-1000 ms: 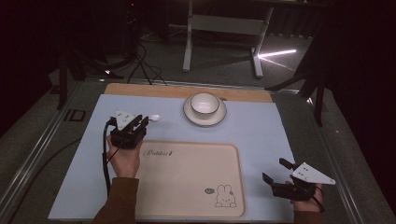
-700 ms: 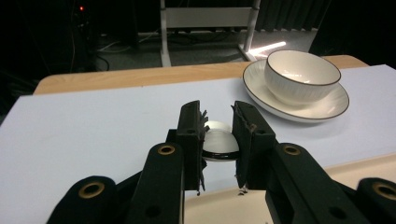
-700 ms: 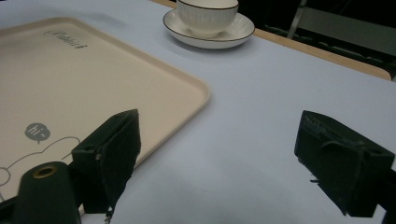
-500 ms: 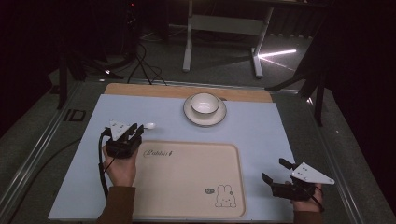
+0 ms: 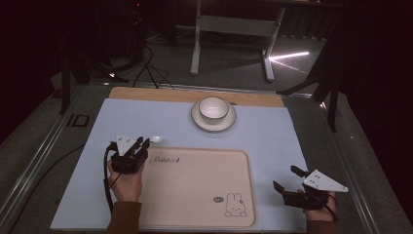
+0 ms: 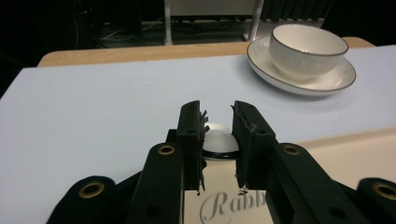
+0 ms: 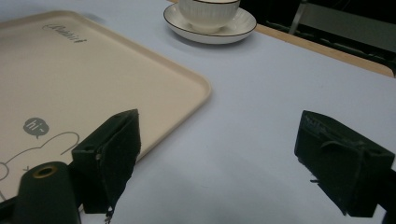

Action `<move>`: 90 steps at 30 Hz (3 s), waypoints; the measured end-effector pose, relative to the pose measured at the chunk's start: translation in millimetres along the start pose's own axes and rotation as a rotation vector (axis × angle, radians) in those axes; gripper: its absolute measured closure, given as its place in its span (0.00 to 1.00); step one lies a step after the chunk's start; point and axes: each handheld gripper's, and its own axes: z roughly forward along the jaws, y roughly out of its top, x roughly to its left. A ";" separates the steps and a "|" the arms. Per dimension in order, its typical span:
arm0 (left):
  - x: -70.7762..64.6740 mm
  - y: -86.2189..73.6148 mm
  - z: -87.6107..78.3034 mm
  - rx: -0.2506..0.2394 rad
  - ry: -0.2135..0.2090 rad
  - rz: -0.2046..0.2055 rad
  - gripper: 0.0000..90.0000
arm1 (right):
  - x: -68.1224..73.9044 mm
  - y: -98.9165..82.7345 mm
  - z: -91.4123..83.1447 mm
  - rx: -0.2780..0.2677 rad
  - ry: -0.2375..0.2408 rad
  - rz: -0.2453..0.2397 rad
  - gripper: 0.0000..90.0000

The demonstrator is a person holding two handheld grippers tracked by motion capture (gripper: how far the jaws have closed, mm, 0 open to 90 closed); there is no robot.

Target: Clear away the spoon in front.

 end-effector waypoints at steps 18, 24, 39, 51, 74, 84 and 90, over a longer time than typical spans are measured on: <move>-1.5 -21.0 -8.1 0.039 0.007 -0.003 0.82 | 0.0 0.0 1.0 0.005 0.002 0.001 0.16; -1.3 -31.0 -8.4 0.051 0.003 -0.017 0.82 | -0.4 -0.3 1.1 0.006 0.003 0.001 0.16; -3.0 -37.9 -10.2 0.069 0.014 -0.019 0.82 | -0.7 -1.1 1.6 0.018 0.008 0.000 0.16; -3.1 -43.7 -11.6 0.092 0.017 -0.021 0.82 | -0.4 -1.3 2.8 0.024 0.012 -0.003 0.16; -3.8 -73.9 -15.2 0.152 0.035 -0.037 0.81 | -0.1 -1.4 4.9 0.034 0.018 -0.005 0.16; -0.9 -78.8 -16.8 0.187 0.026 -0.043 0.81 | -0.1 -1.4 5.0 0.037 0.018 -0.004 0.16; -0.8 -81.6 -19.1 0.208 0.017 -0.038 0.80 | 0.1 -1.5 5.0 0.038 0.019 -0.005 0.16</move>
